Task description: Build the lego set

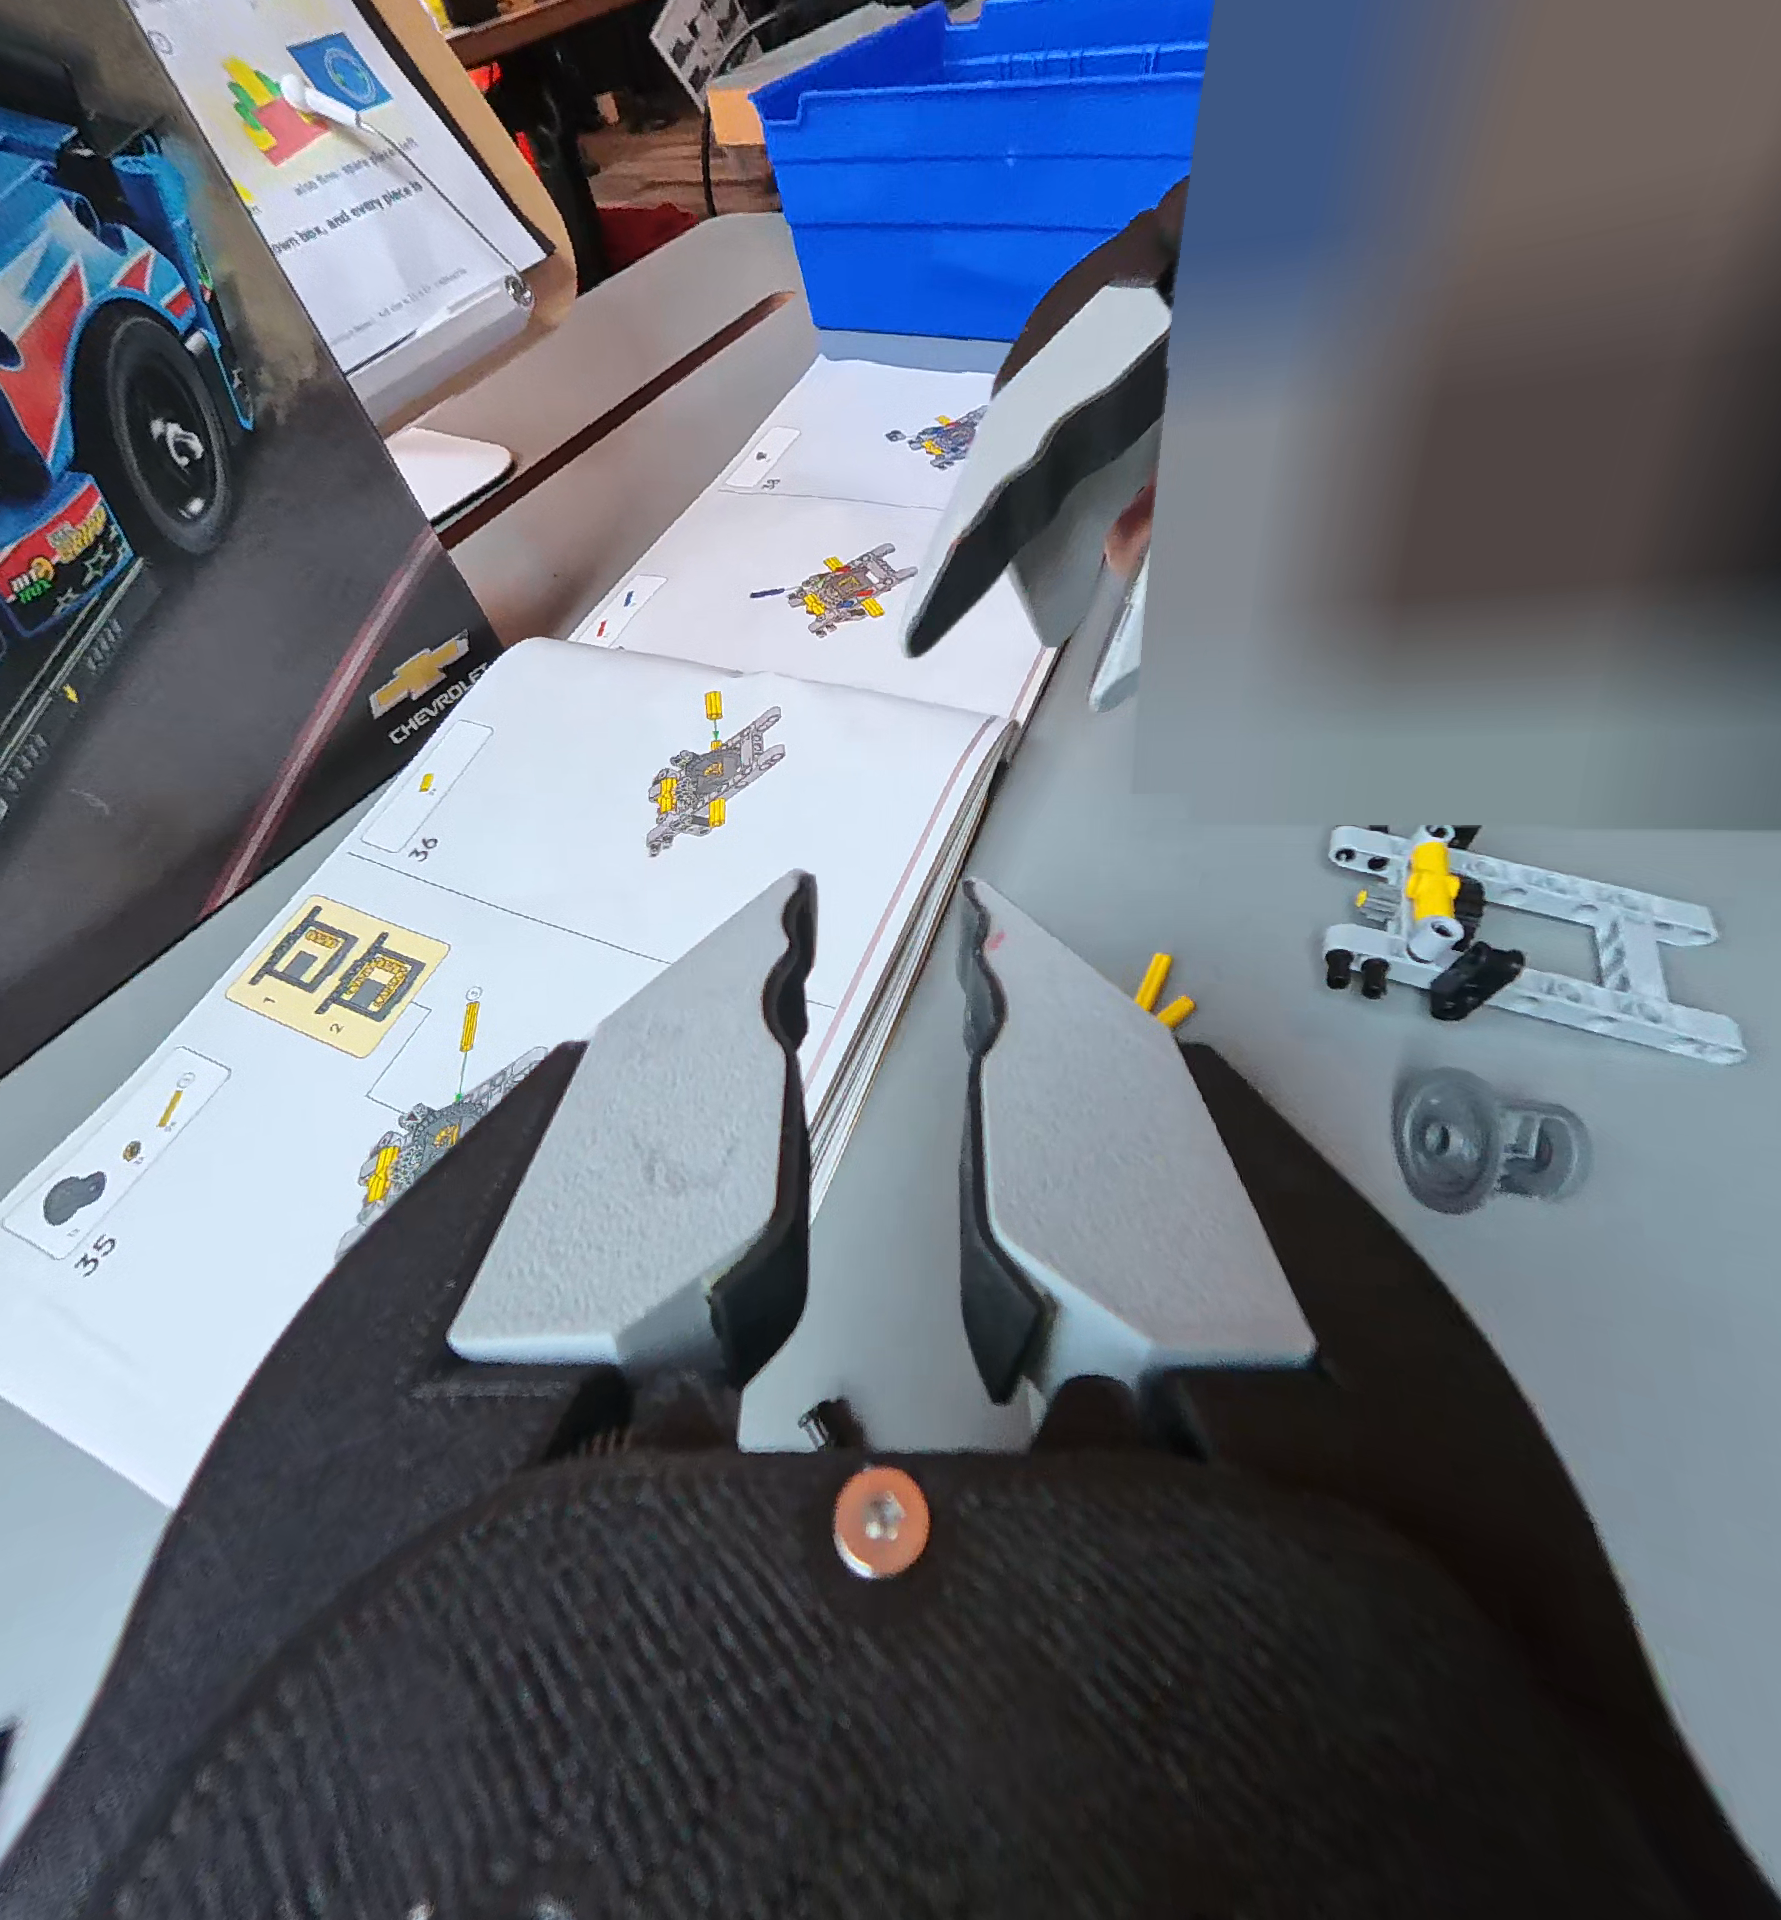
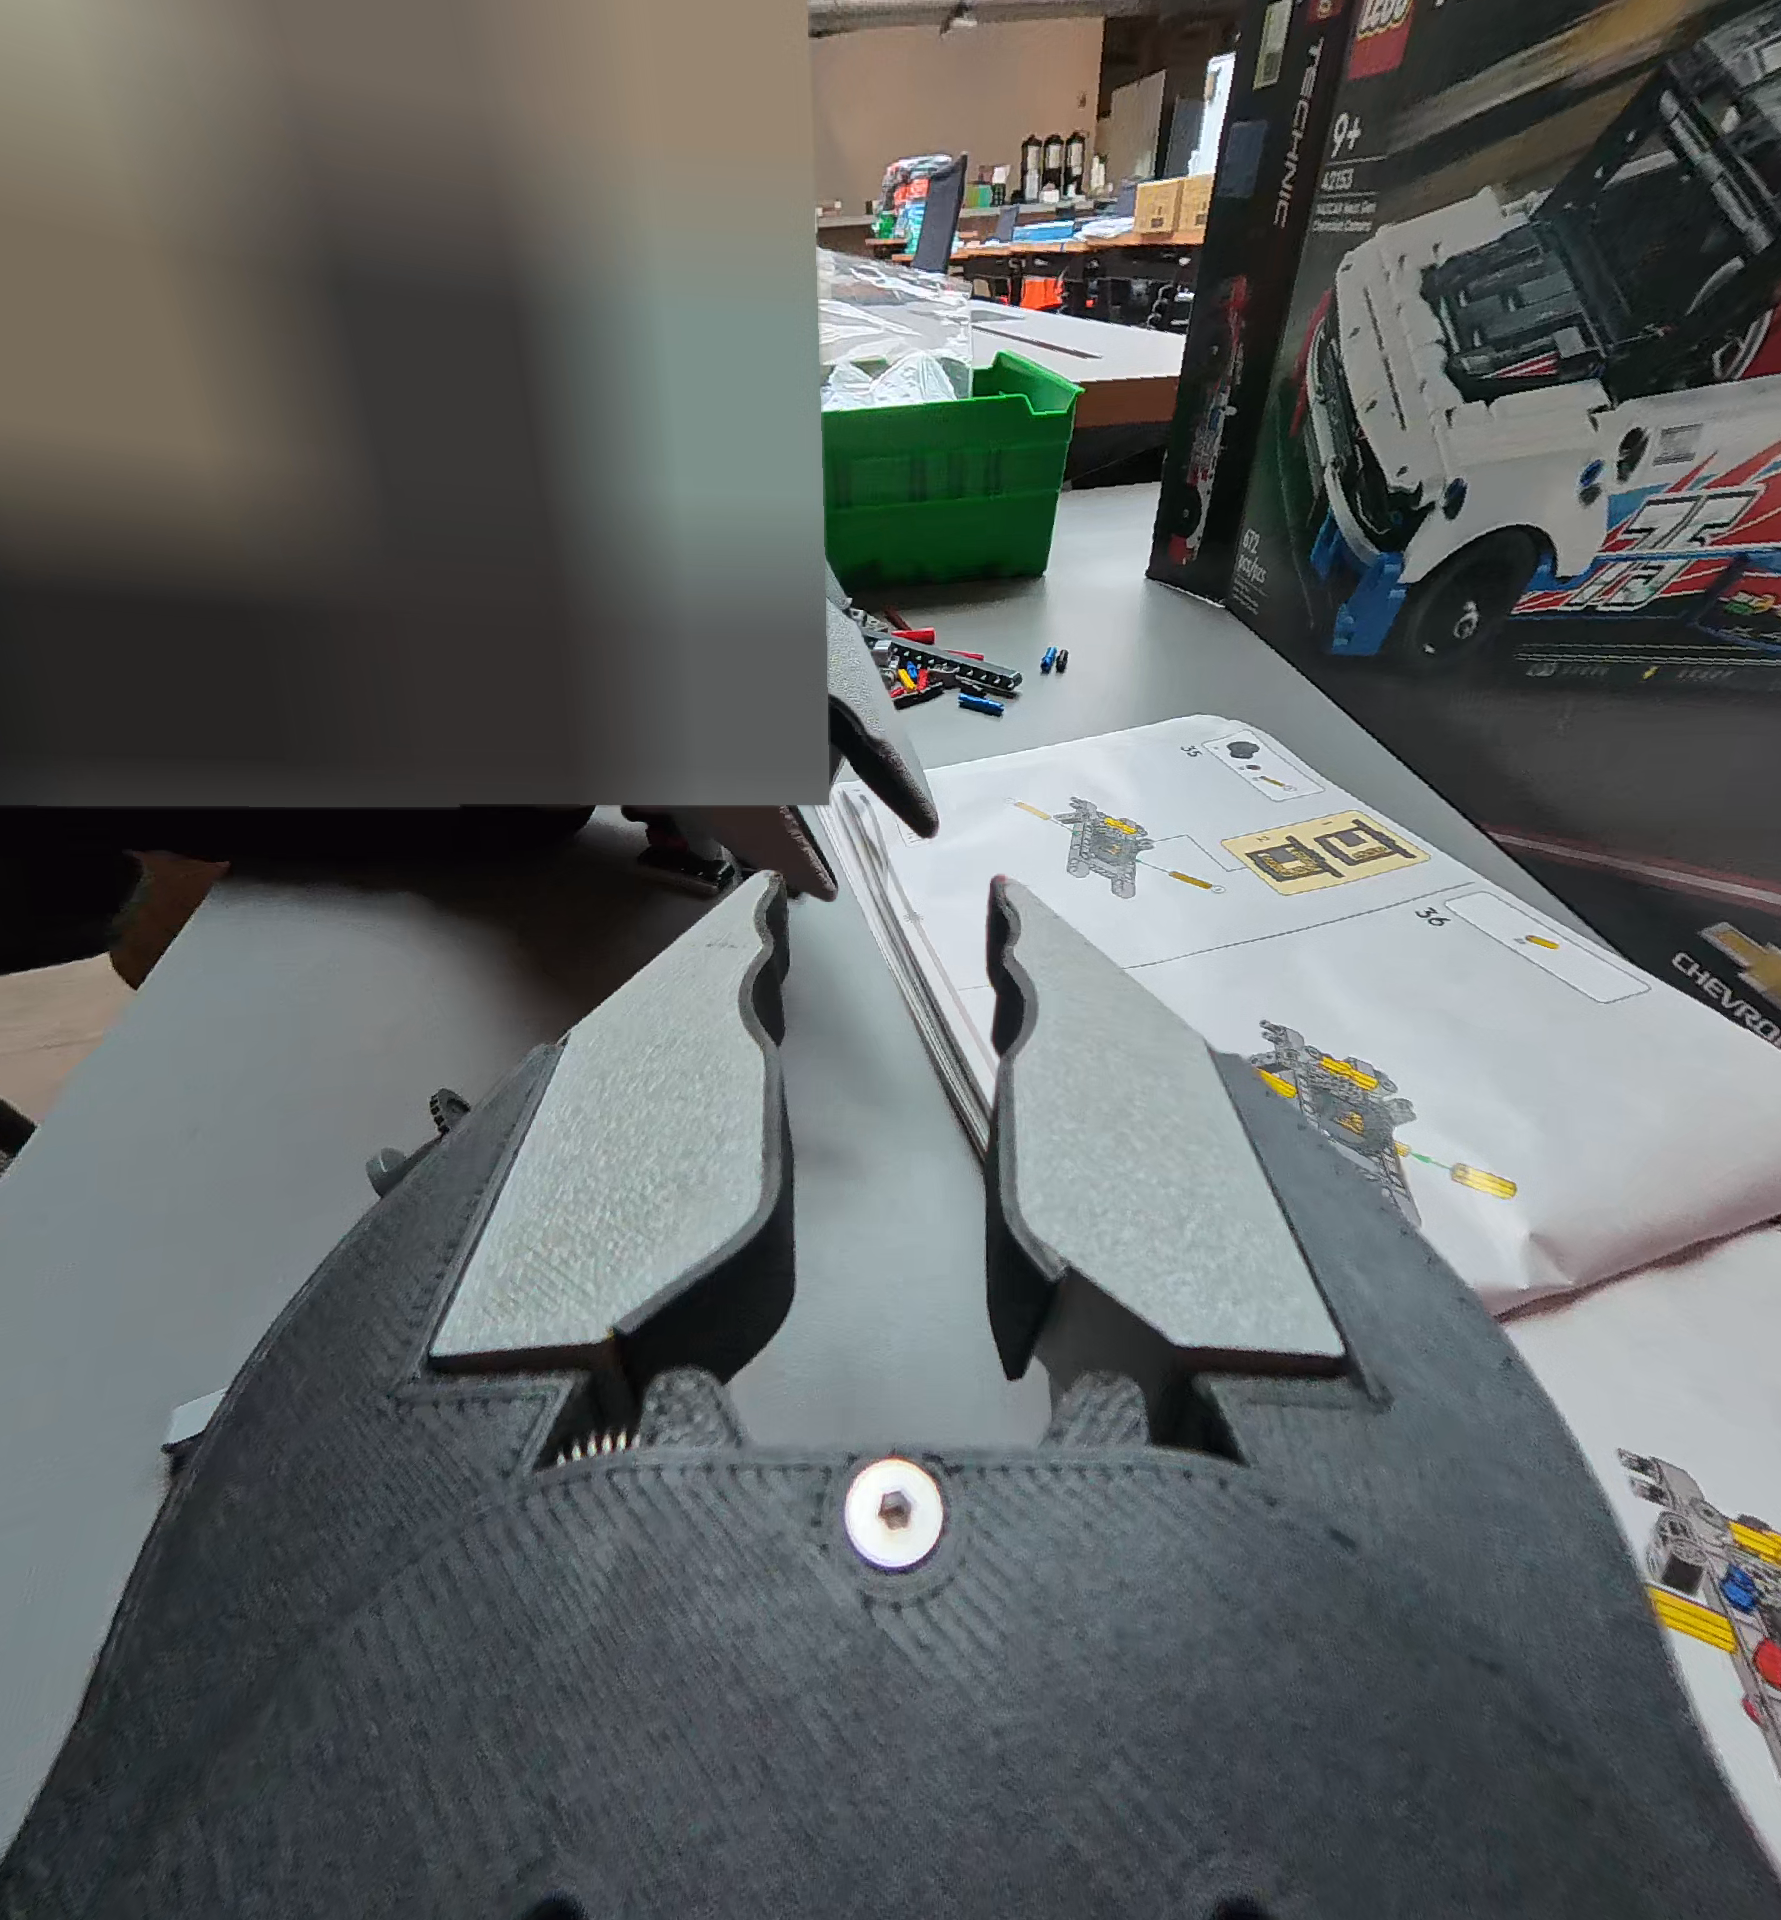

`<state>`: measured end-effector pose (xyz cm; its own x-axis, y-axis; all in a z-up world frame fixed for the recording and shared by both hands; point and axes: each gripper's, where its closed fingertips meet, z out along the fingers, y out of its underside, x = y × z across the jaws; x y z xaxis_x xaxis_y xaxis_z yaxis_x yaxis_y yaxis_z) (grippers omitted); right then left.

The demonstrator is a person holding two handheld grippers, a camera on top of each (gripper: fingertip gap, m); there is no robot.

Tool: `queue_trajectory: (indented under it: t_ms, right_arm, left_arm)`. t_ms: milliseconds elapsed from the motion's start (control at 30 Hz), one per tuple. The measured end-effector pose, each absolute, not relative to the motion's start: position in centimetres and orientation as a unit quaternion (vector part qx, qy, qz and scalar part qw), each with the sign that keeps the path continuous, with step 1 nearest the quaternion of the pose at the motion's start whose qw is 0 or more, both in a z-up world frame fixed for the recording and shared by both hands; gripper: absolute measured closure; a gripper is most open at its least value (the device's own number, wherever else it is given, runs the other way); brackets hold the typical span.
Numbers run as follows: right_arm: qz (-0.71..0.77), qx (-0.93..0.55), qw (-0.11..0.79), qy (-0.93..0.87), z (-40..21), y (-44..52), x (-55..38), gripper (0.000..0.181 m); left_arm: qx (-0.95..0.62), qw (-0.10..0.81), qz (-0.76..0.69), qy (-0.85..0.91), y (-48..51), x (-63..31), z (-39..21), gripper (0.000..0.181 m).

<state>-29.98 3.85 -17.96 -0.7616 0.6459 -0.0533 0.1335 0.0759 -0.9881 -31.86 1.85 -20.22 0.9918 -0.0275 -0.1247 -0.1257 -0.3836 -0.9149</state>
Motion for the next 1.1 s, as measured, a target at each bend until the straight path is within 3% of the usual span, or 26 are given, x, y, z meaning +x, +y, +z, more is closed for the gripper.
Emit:
queue_trajectory:
  t_ms: [33, 633, 767, 900, 1100]
  right_arm:
    - [0.620, -0.276, 0.206, -0.705, -18.0, 3.8, -30.0, 0.146]
    - [0.601, -0.264, 0.198, -0.728, -18.7, 3.0, -30.3, 0.152]
    - [0.601, -0.266, 0.194, -0.728, -18.8, 3.0, -30.4, 0.150]
    - [0.603, -0.265, 0.198, -0.726, -18.7, 3.1, -30.4, 0.150]
    - [0.598, -0.262, 0.206, -0.729, -18.8, 3.0, -30.3, 0.151]
  left_arm:
    - [-0.831, 0.552, 0.046, 0.048, 1.8, -31.8, -20.3, 0.158]
    - [-0.827, 0.557, 0.061, 0.038, 0.8, -32.7, -19.1, 0.165]
    - [-0.840, 0.531, 0.003, 0.109, 0.1, -30.0, -19.6, 0.167]
    - [-0.821, 0.517, -0.112, 0.217, -1.8, -23.6, -19.3, 0.156]
    - [-0.845, 0.456, -0.097, 0.261, -2.3, -21.3, -22.6, 0.157]
